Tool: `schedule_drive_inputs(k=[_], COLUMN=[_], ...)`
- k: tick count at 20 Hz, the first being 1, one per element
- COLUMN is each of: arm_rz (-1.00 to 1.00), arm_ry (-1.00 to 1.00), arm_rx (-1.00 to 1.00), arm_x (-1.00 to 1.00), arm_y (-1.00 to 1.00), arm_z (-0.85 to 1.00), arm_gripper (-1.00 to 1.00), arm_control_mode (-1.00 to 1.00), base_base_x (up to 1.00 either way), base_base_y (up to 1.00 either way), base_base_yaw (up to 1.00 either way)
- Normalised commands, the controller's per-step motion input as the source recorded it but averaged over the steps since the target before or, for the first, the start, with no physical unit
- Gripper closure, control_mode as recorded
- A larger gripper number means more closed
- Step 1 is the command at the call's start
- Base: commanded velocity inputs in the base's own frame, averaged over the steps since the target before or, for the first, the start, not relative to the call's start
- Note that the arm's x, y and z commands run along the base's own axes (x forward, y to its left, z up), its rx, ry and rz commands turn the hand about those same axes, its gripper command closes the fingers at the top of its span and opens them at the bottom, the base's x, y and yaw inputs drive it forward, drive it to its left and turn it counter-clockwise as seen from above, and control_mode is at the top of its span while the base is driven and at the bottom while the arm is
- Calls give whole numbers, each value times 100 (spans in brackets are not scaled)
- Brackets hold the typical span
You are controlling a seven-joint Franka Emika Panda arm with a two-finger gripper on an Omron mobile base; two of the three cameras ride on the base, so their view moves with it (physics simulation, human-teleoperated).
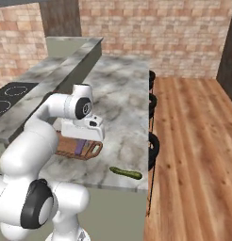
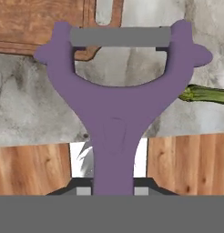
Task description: Open the drawer on the left and place the cutting tools on the cutting board.
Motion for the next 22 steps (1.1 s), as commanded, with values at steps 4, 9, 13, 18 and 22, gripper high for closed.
schedule_drive_inputs(k=[4, 9, 13, 18, 22], arm_rz=[0, 8, 20, 17, 13], arm_ry=[0, 1, 5, 8, 0], arm_rx=[0, 0, 0, 0, 0], arm_x=[0, 22, 67, 80, 44], arm_y=[0, 7, 23, 46, 40], arm_z=[0, -3, -12, -29, -43], arm_gripper=[100, 100, 100, 100, 100], arm_control_mode=[100, -100, -100, -100, -100], base_base_x=[73, 39, 0, 0, 0], base_base_y=[29, 16, 0, 0, 0], base_base_yaw=[23, 13, 0, 0, 0])
